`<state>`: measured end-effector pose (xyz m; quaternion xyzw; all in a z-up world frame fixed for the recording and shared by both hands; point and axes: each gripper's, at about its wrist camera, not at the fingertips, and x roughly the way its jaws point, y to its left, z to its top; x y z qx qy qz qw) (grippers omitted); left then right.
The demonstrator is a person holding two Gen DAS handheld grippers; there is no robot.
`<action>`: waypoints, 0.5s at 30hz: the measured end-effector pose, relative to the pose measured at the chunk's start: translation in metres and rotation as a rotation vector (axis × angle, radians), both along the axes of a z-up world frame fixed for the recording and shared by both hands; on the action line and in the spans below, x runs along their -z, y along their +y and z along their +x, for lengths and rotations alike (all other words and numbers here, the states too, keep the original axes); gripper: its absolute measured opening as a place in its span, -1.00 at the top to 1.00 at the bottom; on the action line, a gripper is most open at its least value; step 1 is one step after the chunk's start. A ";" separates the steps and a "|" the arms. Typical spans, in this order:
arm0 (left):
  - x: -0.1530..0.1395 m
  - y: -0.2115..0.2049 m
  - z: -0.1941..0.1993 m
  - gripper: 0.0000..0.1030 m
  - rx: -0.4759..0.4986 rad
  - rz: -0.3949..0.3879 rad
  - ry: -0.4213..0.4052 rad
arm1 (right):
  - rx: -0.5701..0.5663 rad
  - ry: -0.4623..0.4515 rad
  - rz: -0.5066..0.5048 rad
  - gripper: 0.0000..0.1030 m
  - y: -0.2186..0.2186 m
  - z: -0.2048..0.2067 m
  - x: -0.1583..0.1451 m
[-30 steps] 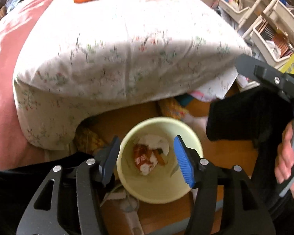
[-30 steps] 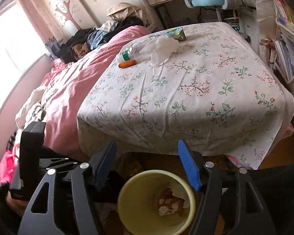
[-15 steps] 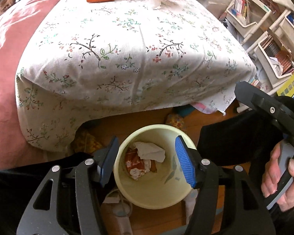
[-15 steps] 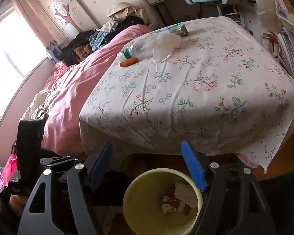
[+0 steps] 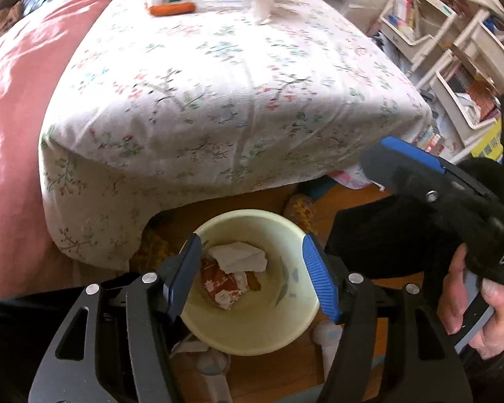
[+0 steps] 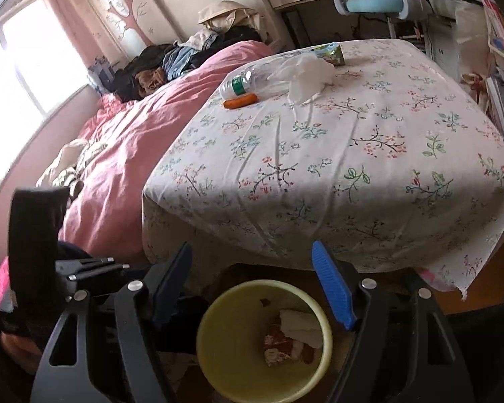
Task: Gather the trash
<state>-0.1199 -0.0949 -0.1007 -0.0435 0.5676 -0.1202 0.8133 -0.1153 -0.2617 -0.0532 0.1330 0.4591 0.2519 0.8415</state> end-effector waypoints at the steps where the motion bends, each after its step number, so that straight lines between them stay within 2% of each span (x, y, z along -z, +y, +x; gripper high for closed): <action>1: 0.000 0.004 0.001 -0.17 -0.011 -0.012 0.001 | 0.001 -0.005 -0.006 -0.39 0.001 0.000 0.000; 6: -0.001 0.014 0.004 -0.22 -0.060 -0.025 -0.022 | 0.028 -0.030 -0.025 -0.46 0.002 -0.001 -0.001; 9: 0.000 0.019 0.006 -0.33 -0.093 -0.022 -0.039 | 0.045 -0.032 -0.027 -0.47 -0.001 0.001 -0.001; 13: 0.001 0.025 0.012 -0.34 -0.136 -0.061 -0.025 | 0.045 -0.040 -0.049 -0.49 -0.001 0.000 0.000; 15: 0.000 0.025 0.012 -0.34 -0.136 -0.047 -0.036 | 0.055 -0.034 -0.046 -0.48 -0.003 0.001 0.001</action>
